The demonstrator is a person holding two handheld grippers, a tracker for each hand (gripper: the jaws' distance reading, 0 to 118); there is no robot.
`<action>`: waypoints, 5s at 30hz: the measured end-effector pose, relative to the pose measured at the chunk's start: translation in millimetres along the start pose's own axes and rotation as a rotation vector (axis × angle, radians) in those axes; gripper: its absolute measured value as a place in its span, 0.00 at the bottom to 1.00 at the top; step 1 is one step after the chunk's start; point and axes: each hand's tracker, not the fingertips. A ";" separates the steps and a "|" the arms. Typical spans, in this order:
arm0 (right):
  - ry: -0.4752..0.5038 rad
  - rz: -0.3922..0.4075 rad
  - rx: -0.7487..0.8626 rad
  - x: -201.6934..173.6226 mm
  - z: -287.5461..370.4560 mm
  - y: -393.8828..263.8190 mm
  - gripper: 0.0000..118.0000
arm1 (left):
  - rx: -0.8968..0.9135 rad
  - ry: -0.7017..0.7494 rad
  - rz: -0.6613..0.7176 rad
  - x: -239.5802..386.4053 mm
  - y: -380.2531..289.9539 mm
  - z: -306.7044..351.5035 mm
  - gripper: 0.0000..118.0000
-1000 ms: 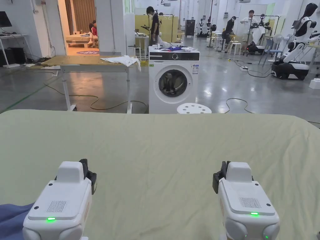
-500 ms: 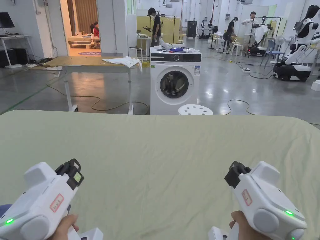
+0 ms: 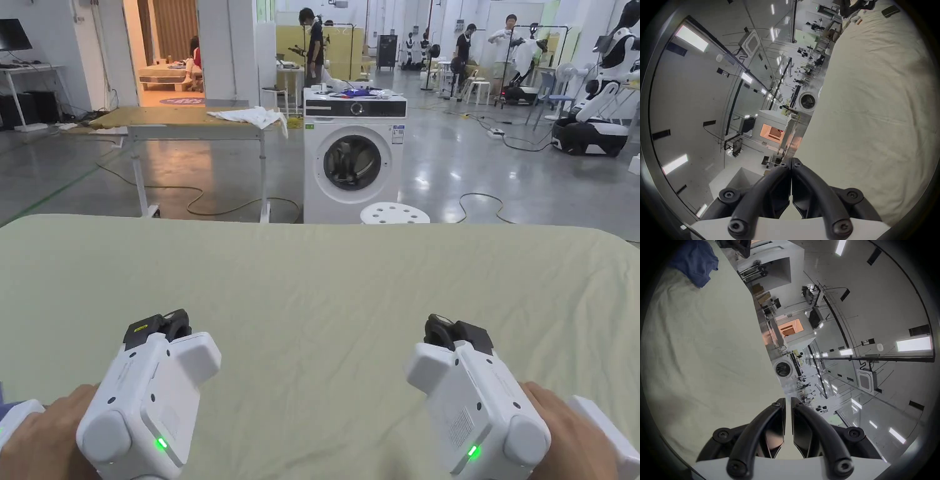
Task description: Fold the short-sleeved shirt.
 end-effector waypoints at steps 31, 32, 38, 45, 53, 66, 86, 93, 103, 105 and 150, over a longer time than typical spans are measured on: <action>0.016 -1.213 -0.159 11.8 3.1 -6.3 0.05 | -0.236 -0.188 1.251 -49.0 -87.1 15.5 0.00; 0.025 -1.210 -0.162 10.1 2.2 -5.6 0.05 | -0.257 -0.197 1.250 -52.2 -98.5 17.0 0.00; 0.087 -1.180 -0.167 -6.4 -2.5 3.3 0.05 | -0.475 -0.207 1.181 -72.3 -169.0 32.9 0.00; 0.143 -1.152 -0.135 -25.5 -7.7 16.3 0.05 | -0.661 -0.263 1.202 -83.8 -241.4 45.3 0.20; 0.167 -1.151 -0.161 -34.7 -5.6 17.8 0.05 | -0.855 -0.424 1.248 -52.3 -299.0 38.4 0.69; 0.191 -1.187 -0.137 -38.9 -2.6 21.2 0.05 | -0.808 -0.427 0.986 -21.4 -269.4 34.2 0.00; 0.136 -1.190 -0.154 -20.2 -2.0 1.5 0.05 | -0.371 -0.060 1.268 -157.8 -238.1 57.6 0.00; 0.112 -1.204 -0.154 -9.9 0.5 -5.5 0.05 | -0.172 -0.071 1.263 -229.0 -174.4 44.2 0.00; 0.062 -1.224 -0.149 12.3 17.1 -25.8 0.05 | 0.134 -0.264 1.159 -254.1 -16.2 15.0 0.00; 0.044 -1.225 -0.151 17.2 21.8 -32.6 0.05 | 0.177 -0.319 1.164 -243.5 16.6 7.0 0.00; 0.005 -1.211 -0.120 27.7 31.1 -16.9 0.05 | -0.007 -0.266 1.247 -26.6 15.2 35.3 0.10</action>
